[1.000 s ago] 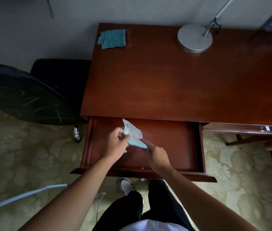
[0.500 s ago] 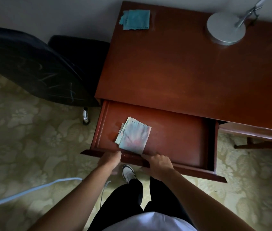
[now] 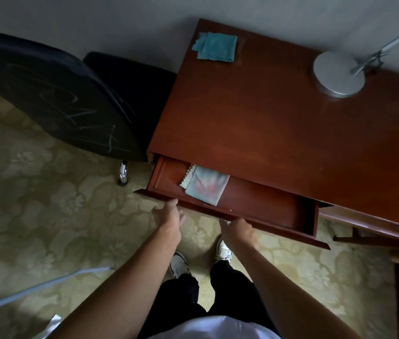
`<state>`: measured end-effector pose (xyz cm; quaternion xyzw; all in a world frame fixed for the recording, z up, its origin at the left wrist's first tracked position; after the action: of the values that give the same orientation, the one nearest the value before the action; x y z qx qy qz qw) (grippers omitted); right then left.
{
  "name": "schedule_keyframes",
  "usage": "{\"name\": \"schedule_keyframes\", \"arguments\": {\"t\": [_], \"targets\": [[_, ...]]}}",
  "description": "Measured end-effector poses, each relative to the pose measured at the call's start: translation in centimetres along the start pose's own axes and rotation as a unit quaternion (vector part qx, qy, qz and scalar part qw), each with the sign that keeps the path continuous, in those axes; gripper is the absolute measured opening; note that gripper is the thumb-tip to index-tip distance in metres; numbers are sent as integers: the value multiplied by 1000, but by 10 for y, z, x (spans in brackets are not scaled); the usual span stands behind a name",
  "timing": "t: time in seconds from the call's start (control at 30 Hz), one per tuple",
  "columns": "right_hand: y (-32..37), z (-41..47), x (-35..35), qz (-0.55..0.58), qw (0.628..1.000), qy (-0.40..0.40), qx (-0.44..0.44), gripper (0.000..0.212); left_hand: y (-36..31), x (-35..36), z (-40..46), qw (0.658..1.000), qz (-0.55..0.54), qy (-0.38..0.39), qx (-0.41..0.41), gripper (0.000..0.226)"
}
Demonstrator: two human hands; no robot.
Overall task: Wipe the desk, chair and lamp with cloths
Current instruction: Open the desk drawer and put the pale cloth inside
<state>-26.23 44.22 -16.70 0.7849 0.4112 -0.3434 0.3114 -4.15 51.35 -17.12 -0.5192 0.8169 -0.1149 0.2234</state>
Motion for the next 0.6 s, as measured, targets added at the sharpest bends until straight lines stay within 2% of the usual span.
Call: {"name": "schedule_keyframes", "arguments": {"t": [0.03, 0.07, 0.1, 0.17, 0.23, 0.33, 0.4, 0.53, 0.6], "targets": [[-1, -1, 11, 137, 985, 63, 83, 38, -1, 10, -6, 999, -13, 34, -18, 45], [6, -4, 20, 264, 944, 121, 154, 35, -3, 20, -12, 997, -27, 61, -35, 47], [14, -3, 24, 345, 905, 150, 196, 34, -5, 28, -16, 996, -37, 73, -47, 49], [23, 3, 23, 414, 866, 156, 234, 29, -13, 39, -16, 995, -41, 73, -51, 55], [34, 15, 17, 447, 846, 159, 243, 19, -22, 55, -15, 995, -32, 82, -40, 59], [55, 38, 4, 473, 830, 180, 234, 30, -38, 82, -17, 995, -13, 98, -26, 60], [66, 57, -4, 482, 824, 177, 238, 29, -50, 101, -20, 995, 1, 96, -20, 60], [78, 77, -6, 495, 811, 167, 264, 23, -60, 127, -21, 995, -21, 85, -40, 33], [75, 76, -1, 451, 833, 179, 265, 16, -59, 127, -19, 996, -26, 67, -59, 42]]}}
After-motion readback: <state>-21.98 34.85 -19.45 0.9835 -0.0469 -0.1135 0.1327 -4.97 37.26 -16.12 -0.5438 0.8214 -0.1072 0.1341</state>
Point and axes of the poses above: each hand's wrist, its own z-axis towards the middle knuckle, its own x-axis out of the palm, y = z × x, the point moved 10 cm from there along z, towards the middle knuckle, and after that the axes turned 13 degrees about -y, right-handed, at the moved point
